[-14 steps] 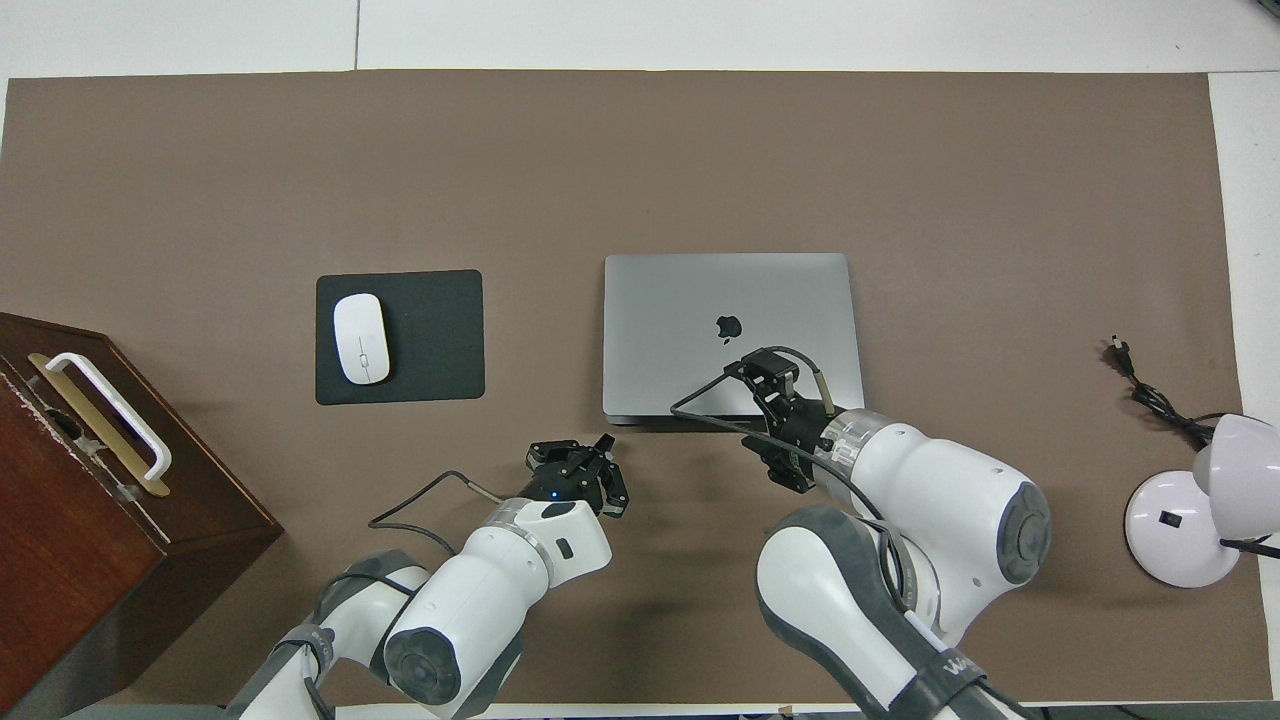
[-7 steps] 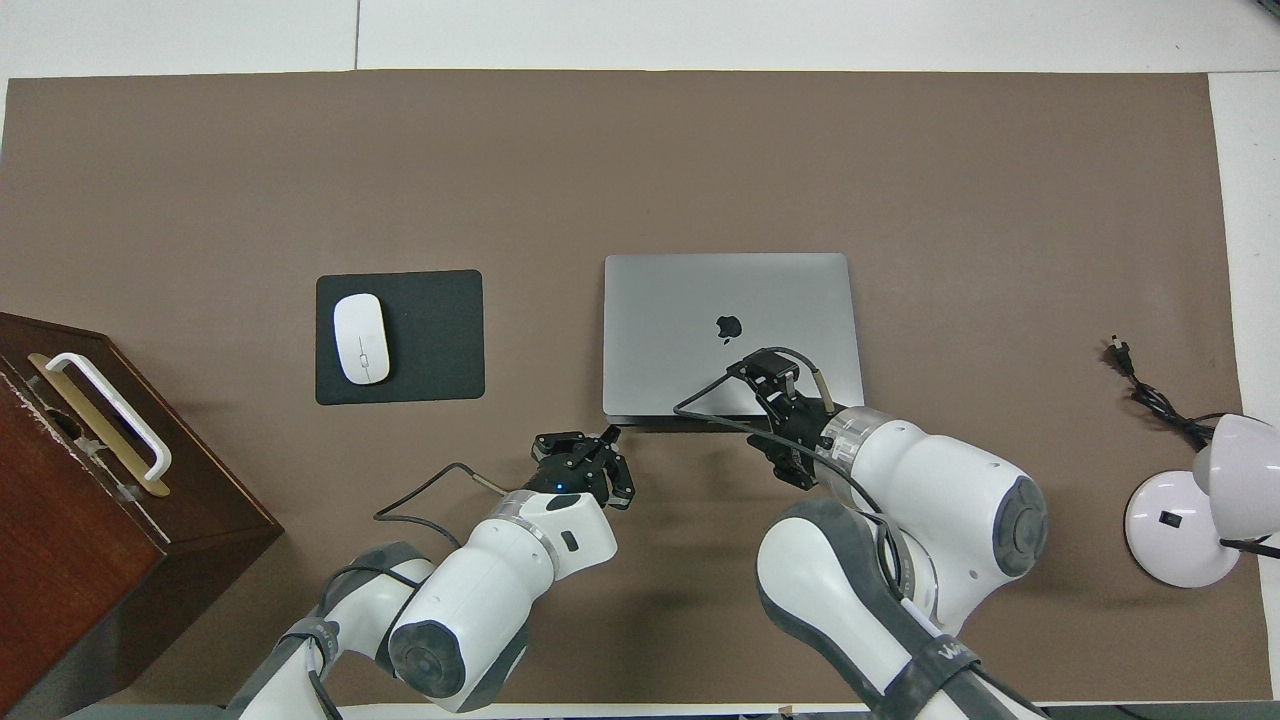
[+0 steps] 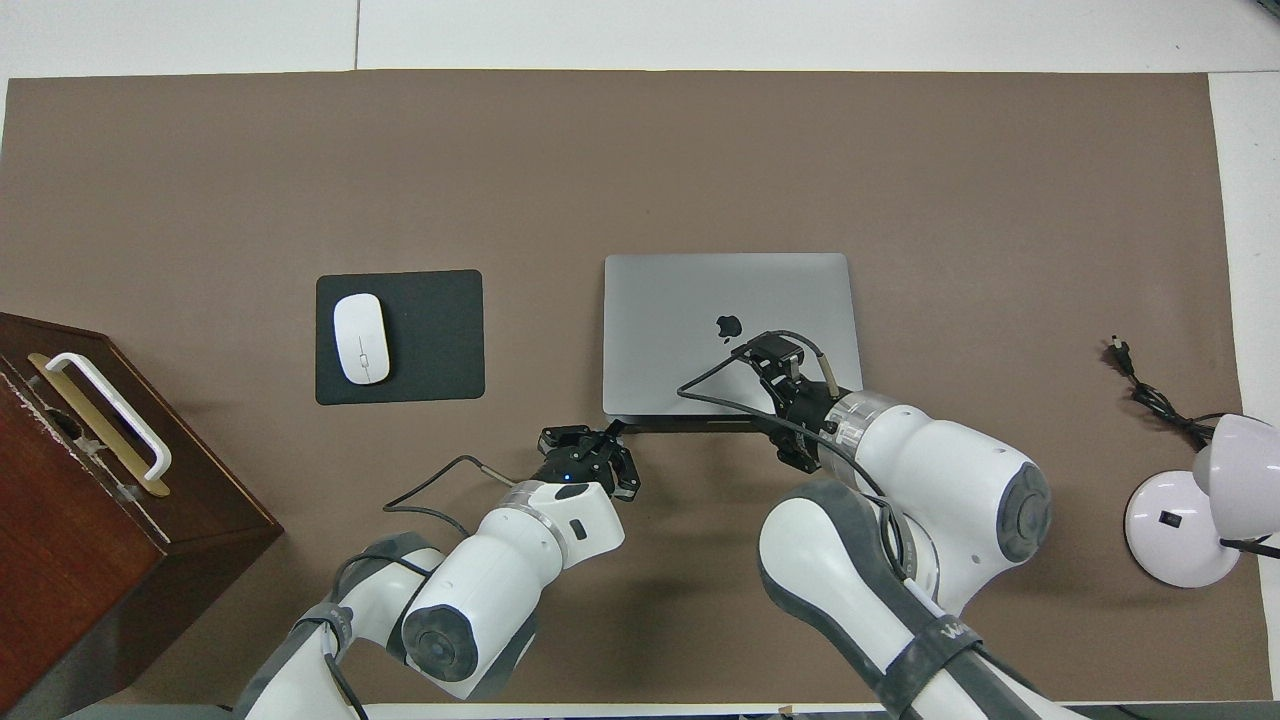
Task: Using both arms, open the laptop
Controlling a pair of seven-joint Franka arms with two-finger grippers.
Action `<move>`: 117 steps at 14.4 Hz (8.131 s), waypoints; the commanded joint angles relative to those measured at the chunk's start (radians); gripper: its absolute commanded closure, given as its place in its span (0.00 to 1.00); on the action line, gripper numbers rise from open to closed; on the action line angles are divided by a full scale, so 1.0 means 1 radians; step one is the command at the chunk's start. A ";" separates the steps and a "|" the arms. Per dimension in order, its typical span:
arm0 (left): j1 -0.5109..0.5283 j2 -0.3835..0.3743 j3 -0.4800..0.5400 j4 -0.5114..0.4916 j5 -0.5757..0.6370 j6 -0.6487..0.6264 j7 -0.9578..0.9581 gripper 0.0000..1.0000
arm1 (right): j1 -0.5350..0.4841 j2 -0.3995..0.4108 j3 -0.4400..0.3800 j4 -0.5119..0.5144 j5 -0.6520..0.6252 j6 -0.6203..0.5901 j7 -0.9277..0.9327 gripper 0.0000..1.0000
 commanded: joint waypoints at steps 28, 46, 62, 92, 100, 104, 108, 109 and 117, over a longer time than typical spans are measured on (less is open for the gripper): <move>-0.023 0.083 0.020 0.059 -0.027 0.022 0.019 1.00 | 0.053 0.209 0.006 0.413 0.142 0.252 -0.091 0.00; -0.023 0.086 0.020 0.059 -0.027 0.022 0.019 1.00 | -0.085 0.353 0.006 0.668 0.132 0.200 -0.201 0.00; -0.023 0.085 0.020 0.059 -0.027 0.022 0.019 1.00 | -0.164 0.253 -0.023 0.761 -0.089 -0.214 -0.186 0.00; 0.363 -0.518 0.022 0.283 0.022 -1.295 0.021 0.38 | -0.517 -0.153 -0.005 0.697 -1.022 -1.274 -0.720 0.00; 0.593 -0.518 0.020 0.438 0.061 -1.510 0.022 0.00 | -0.521 -0.138 -0.006 0.729 -1.033 -1.285 -0.717 0.00; 0.707 -0.512 0.022 0.505 0.061 -1.552 0.015 0.00 | -0.519 -0.138 -0.005 0.744 -1.031 -1.292 -0.717 0.00; 0.759 -0.451 0.022 0.640 0.061 -1.631 0.015 0.00 | -0.520 -0.138 -0.005 0.754 -1.033 -1.292 -0.718 0.00; 0.774 -0.425 0.020 0.687 0.059 -1.659 0.015 0.00 | -0.524 -0.138 -0.005 0.755 -1.031 -1.292 -0.718 0.00; 0.800 -0.271 0.024 0.938 0.061 -1.779 0.015 0.00 | -0.521 -0.139 -0.012 0.764 -1.030 -1.295 -0.712 0.00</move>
